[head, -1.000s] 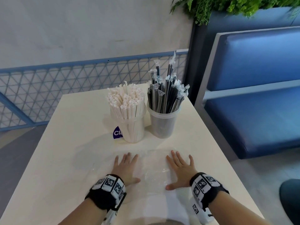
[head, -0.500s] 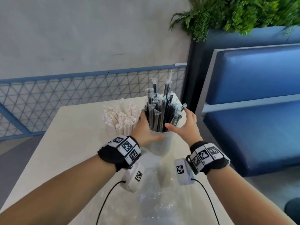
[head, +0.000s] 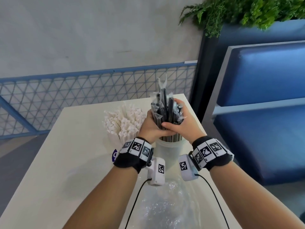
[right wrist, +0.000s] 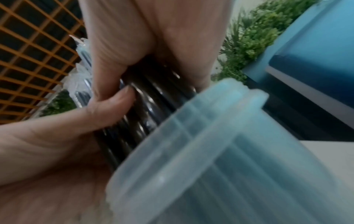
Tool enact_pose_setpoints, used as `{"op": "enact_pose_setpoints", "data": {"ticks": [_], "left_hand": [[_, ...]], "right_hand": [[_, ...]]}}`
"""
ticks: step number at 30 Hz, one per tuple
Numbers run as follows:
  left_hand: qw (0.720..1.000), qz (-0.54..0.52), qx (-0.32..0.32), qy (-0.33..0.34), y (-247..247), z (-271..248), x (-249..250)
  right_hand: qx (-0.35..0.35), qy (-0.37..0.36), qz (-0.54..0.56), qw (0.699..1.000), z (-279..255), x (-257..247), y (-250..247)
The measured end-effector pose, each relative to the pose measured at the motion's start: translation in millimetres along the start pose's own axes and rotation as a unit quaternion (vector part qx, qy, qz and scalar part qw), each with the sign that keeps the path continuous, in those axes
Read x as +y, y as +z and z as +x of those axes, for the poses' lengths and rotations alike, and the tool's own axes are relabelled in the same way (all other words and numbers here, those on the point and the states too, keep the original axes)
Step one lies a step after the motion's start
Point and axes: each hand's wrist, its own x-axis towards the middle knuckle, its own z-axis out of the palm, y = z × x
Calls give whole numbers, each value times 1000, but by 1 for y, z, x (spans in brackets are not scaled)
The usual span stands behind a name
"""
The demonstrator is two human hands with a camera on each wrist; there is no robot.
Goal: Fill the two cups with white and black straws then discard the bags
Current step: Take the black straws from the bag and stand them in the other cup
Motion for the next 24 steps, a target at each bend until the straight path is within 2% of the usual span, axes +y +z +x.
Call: {"op": "enact_pose_setpoints", "data": {"ticks": [4,8,12,15,17,19,22,24], "left_hand": [[998,-32,34,52,-6,0,14],[994,-34,40,101,-8,-5,25],[987,57,38,149,-10,-13,38],[966,160,11,202,-8,-9,48],[953,217,-36,210,-7,-4,49],[946,251,-74,190,-7,2,42],[928,328,-53,167,-5,5,30],[918,364,-34,153,-5,5,29]], "right_hand": [[2,-51,2,999,9,-15,-4],[12,-56,0,998,14,-20,-11],[13,-110,-74,991,15,-26,-13],[-8,-148,-167,975,19,-30,-12],[-32,-112,-234,965,21,-30,-12],[-82,-55,-296,950,20,-27,-11],[-153,-25,-384,910,17,-18,-6],[-139,-42,-372,917,17,-12,-7]]}}
